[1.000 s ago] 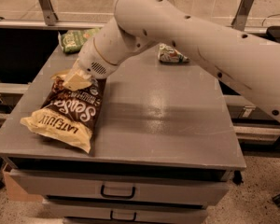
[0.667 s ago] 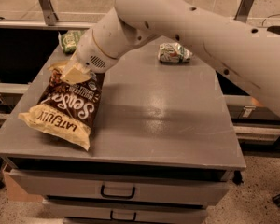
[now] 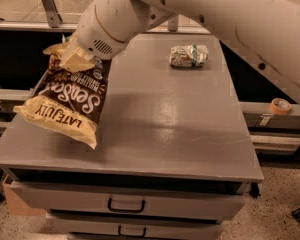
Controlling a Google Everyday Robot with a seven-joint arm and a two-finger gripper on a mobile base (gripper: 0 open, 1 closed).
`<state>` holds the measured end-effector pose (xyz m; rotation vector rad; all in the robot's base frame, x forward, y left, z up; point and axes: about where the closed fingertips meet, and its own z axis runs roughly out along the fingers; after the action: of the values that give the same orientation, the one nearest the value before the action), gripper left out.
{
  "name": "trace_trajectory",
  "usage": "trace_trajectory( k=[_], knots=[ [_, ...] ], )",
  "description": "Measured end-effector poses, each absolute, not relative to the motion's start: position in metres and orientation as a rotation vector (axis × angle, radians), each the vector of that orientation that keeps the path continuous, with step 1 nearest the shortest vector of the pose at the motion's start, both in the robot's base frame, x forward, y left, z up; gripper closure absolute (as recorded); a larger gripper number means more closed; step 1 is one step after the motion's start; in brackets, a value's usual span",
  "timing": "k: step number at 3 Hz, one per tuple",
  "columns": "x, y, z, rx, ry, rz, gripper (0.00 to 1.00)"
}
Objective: Move brown chip bag near green jalapeno chip bag
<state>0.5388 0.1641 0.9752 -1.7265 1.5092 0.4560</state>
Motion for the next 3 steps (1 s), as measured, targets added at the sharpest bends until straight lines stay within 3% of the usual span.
trace_trajectory(
  k=[1, 3],
  knots=[
    [0.545, 0.163, 0.983, -1.722, 1.491, 0.415, 1.00],
    [0.650, 0.147, 1.031, -1.673, 1.304, 0.229, 1.00]
  ],
)
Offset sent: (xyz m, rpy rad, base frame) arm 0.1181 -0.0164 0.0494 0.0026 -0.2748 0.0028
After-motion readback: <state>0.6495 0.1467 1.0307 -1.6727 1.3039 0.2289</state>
